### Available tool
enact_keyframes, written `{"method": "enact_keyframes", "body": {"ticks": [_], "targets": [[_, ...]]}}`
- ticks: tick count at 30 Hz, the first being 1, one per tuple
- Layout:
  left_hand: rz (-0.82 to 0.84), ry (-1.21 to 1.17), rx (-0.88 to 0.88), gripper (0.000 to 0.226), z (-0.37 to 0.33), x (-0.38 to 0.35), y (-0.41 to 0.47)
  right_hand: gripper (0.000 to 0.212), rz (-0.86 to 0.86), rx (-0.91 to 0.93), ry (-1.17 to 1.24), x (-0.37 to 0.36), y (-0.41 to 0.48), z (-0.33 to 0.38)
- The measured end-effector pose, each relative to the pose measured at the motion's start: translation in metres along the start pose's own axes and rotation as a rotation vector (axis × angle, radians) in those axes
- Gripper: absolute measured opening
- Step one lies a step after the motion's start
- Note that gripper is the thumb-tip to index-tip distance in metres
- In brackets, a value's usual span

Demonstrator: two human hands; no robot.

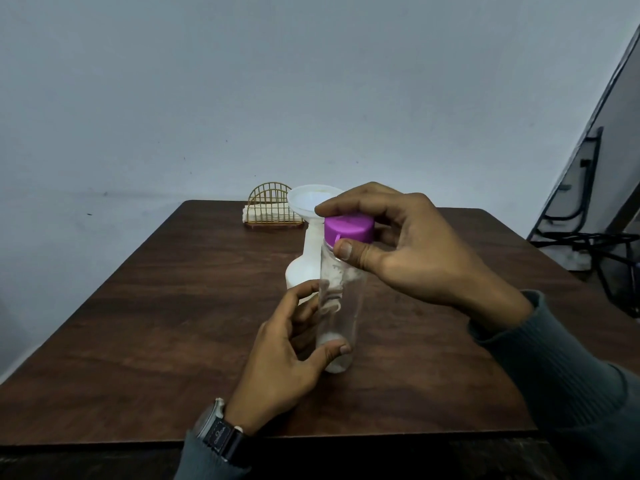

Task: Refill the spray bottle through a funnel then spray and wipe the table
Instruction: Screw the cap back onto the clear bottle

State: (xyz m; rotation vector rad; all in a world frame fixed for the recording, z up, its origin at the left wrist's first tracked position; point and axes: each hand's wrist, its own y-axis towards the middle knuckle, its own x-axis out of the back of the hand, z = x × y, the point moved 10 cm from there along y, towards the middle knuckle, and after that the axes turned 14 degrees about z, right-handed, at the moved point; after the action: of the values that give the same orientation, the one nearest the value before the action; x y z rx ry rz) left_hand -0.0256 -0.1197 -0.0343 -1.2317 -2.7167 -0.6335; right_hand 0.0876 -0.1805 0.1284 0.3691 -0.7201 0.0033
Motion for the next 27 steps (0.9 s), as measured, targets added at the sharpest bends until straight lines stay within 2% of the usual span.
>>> {"method": "enact_keyframes", "body": {"ticks": [4,6,9,11,14,16,19,22,23,25,27], "targets": [[0.006,0.012,-0.011,0.074,0.001,-0.002,0.000,0.034,-0.268,-0.042,-0.237,0.007,-0.007,0.003],[0.032,0.011,-0.013,0.072,0.001,-0.005,0.001,0.038,-0.289,-0.062,-0.252,0.005,-0.007,0.003],[0.075,0.002,-0.018,0.072,0.001,-0.008,0.001,0.054,-0.204,-0.126,-0.295,0.004,-0.005,0.002],[0.102,-0.009,-0.018,0.072,0.001,-0.009,0.002,0.065,-0.083,-0.128,-0.168,0.000,-0.003,0.001],[0.121,-0.026,-0.018,0.070,0.002,-0.011,0.002,0.049,0.070,-0.040,0.164,-0.001,-0.003,0.002],[0.127,-0.038,-0.016,0.070,0.005,-0.011,0.003,0.045,0.163,0.008,0.225,-0.001,-0.005,0.006],[0.132,-0.048,-0.020,0.071,0.005,-0.012,0.003,0.048,0.199,-0.003,0.174,0.000,-0.006,0.003],[0.130,-0.062,-0.016,0.070,0.006,-0.013,0.003,0.040,0.044,-0.054,0.001,0.011,-0.003,0.001],[0.131,-0.067,-0.015,0.070,0.006,-0.013,0.003,0.043,0.005,-0.074,-0.089,0.013,-0.003,0.001],[0.132,-0.074,-0.013,0.069,0.008,-0.014,0.003,0.064,0.002,-0.108,-0.206,0.010,-0.002,0.000],[0.127,-0.078,-0.010,0.067,0.009,-0.014,0.003,0.072,0.068,-0.096,-0.143,0.003,-0.002,-0.003]]}}
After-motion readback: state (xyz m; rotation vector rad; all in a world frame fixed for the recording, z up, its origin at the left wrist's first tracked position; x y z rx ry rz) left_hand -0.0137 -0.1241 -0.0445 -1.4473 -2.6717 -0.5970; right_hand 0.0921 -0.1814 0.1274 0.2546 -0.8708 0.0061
